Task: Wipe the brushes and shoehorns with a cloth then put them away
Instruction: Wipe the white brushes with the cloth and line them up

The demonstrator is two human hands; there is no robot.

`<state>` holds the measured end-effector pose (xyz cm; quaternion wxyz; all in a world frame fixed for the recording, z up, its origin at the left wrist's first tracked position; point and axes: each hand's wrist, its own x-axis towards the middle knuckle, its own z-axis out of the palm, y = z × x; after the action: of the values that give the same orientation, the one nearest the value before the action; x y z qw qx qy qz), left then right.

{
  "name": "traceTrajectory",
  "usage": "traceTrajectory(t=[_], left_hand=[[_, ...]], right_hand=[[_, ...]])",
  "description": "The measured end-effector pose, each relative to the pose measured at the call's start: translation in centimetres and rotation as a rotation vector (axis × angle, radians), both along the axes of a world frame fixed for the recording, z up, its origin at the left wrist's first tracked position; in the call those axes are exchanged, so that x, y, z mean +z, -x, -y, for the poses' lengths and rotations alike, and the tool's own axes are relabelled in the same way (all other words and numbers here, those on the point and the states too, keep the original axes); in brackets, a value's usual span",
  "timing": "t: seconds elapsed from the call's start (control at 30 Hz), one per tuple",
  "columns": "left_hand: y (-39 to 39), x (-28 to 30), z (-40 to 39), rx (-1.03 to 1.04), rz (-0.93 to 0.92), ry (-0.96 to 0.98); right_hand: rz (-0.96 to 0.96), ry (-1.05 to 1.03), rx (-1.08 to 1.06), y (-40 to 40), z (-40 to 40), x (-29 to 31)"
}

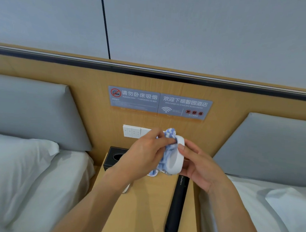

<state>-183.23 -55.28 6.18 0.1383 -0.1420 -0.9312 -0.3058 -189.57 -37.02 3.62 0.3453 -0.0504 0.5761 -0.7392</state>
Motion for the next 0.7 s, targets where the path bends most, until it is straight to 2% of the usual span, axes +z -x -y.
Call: traceTrajectory(t=[0.27,0.4,0.53,0.7], left_hand=[[0.3,0.3,0.0,-0.101,0.074,0.069],[-0.1,0.6,0.3,-0.182,0.179,0.048],[-0.6,0.0,0.3,-0.047,0.206,-0.07],[-1.6,-1.4,-2.1,0.286,0.128,-0.325]], right_hand=[[-0.019,-0.008,-0.035,1.1,-0.6,0.7],[-0.036,-0.029,-0.076,1.5,-0.4,0.8],[-0.018,-0.047,-0.104,1.3,0.3,0.5],[0.051,-0.009,-0.253,0.5,2.0,0.6]])
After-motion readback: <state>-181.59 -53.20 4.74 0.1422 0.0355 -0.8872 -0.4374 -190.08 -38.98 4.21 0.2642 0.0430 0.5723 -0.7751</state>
